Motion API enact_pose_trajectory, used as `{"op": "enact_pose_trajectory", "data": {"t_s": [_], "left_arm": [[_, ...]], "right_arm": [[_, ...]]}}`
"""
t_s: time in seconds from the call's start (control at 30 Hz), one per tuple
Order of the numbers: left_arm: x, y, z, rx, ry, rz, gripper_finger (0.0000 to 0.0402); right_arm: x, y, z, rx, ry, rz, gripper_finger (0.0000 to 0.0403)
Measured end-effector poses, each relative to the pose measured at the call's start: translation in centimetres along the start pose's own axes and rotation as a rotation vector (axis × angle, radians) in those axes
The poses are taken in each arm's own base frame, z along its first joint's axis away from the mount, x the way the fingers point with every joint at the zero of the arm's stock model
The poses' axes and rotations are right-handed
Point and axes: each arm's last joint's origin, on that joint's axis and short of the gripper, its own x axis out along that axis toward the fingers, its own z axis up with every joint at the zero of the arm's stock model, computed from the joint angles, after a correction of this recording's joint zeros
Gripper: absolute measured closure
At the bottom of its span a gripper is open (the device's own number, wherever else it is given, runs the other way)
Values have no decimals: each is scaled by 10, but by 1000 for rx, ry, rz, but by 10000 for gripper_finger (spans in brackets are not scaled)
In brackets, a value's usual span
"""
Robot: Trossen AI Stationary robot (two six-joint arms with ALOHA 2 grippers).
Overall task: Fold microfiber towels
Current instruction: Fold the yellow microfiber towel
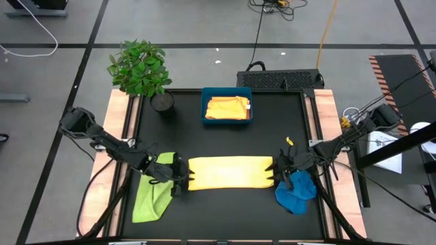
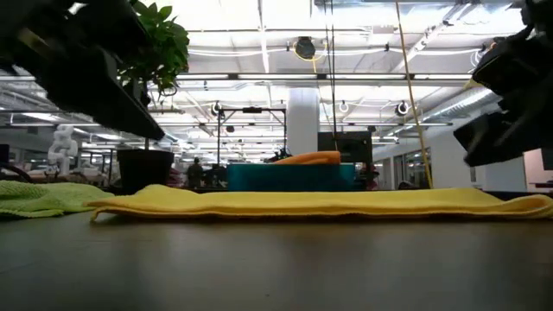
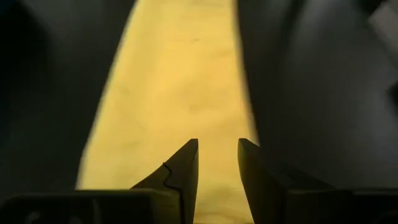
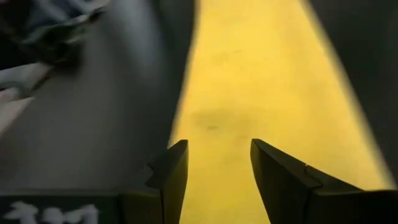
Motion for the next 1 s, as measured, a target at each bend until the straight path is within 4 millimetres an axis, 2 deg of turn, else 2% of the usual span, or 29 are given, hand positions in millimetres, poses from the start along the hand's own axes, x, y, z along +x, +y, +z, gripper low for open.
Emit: {"op": "enact_pose_trajectory", "data": {"t_s": [0.2, 0.37, 0.67, 1.0], "left_arm": [[12, 22, -9, -88, 60, 201, 286], [23, 29, -14, -127, 119, 158, 286], [40, 37, -29, -172, 203, 190, 286], [46, 37, -26, -156, 145, 170, 286]], "right_arm": [[2, -11, 0, 8, -9, -148, 234], [5, -18, -3, 15, 25, -194, 234], [10, -34, -16, 31, 144, -354, 234], [10, -50, -13, 52, 117, -521, 234]]}}
